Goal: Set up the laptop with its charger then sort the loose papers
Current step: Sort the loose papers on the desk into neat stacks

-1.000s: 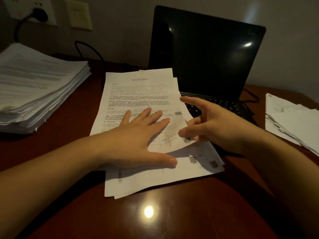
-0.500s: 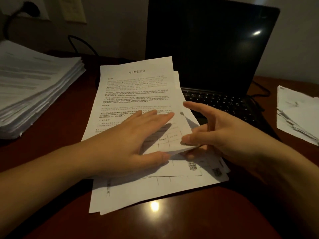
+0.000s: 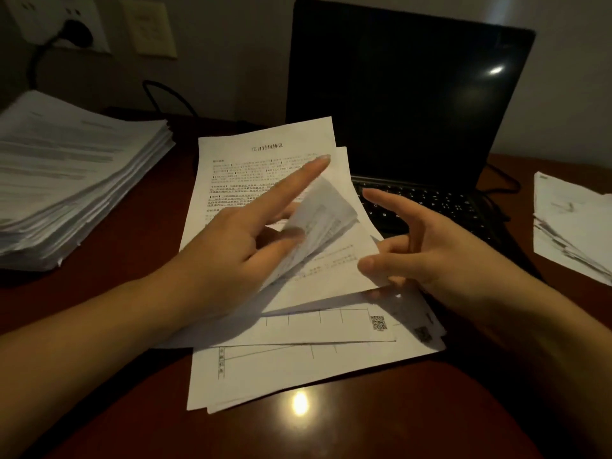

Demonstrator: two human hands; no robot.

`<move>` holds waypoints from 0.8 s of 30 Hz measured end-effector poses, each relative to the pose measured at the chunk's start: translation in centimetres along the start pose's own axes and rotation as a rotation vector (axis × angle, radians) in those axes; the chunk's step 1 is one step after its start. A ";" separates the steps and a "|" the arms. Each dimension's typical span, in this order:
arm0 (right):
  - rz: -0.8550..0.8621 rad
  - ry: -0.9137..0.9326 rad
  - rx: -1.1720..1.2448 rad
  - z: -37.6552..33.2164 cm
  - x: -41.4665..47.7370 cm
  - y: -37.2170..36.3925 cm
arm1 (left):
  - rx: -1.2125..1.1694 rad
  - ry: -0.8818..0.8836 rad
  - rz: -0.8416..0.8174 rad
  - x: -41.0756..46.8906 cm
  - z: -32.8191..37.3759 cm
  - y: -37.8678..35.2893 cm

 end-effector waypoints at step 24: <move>0.111 -0.242 -0.224 0.6 -1.9 1.1 | 0.234 0.018 -0.197 -0.6 -1.5 -1.7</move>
Point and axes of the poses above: each hand's wrist, its own x-axis towards the middle knuckle, its own y-axis out of the back of the hand, z = x × y, the point moved 6 cm from there along x, towards the middle knuckle, and after that the axes turned 7 degrees about -x, right-handed, at the moved point
